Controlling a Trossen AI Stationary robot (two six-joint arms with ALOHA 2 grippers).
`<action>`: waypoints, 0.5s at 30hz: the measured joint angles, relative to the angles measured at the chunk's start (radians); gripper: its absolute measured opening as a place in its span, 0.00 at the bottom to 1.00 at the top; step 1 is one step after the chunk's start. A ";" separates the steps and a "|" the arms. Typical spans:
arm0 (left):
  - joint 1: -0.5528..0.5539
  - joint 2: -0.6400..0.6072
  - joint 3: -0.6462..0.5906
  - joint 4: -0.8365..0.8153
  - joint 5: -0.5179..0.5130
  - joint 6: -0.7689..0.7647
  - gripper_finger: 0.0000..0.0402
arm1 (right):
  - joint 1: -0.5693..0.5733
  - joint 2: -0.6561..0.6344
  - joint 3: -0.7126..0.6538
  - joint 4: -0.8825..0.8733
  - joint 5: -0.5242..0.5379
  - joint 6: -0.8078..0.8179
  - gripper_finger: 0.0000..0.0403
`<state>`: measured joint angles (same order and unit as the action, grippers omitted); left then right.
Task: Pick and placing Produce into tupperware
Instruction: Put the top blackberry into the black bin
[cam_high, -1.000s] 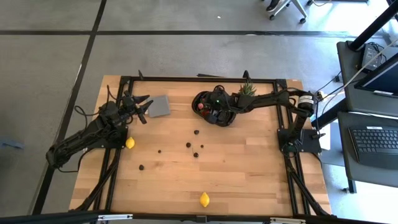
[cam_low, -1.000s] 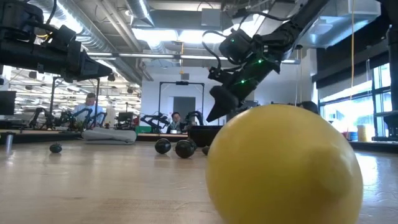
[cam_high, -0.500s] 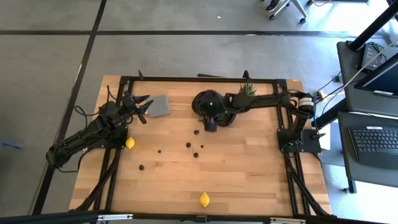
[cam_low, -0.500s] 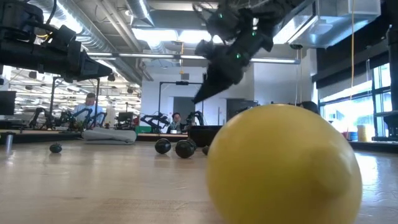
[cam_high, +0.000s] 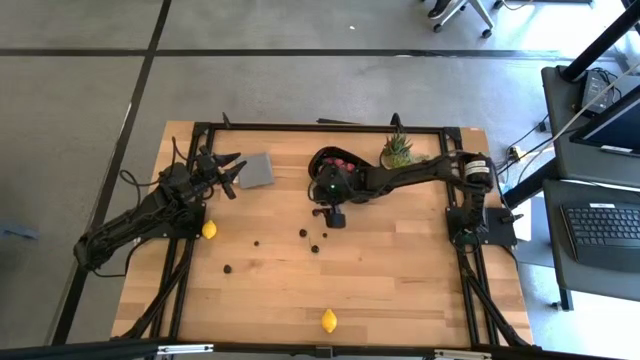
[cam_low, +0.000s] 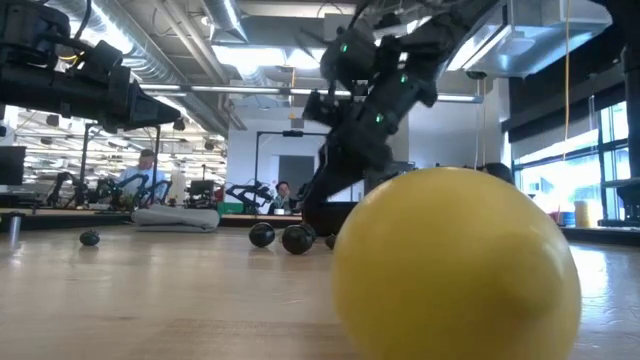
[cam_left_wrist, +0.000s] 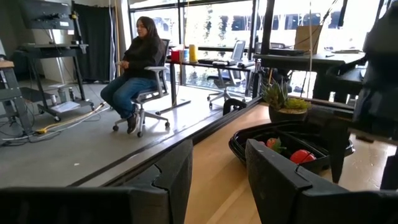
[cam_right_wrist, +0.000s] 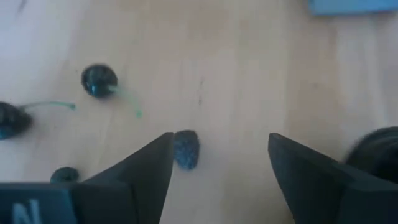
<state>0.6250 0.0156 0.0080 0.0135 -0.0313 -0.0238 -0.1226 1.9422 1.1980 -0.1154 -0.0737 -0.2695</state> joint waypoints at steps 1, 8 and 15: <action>0.000 0.002 0.000 0.000 0.000 0.000 0.35 | 0.000 0.009 -0.001 -0.006 -0.010 0.000 0.63; 0.000 0.006 0.000 0.000 0.000 0.000 0.35 | 0.006 0.059 0.000 0.015 -0.052 0.000 0.58; 0.000 0.007 0.000 0.000 0.000 0.000 0.35 | 0.006 0.080 0.000 0.049 -0.055 0.000 0.54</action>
<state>0.6250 0.0223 0.0082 0.0132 -0.0315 -0.0235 -0.1169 2.0217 1.1979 -0.0660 -0.1284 -0.2700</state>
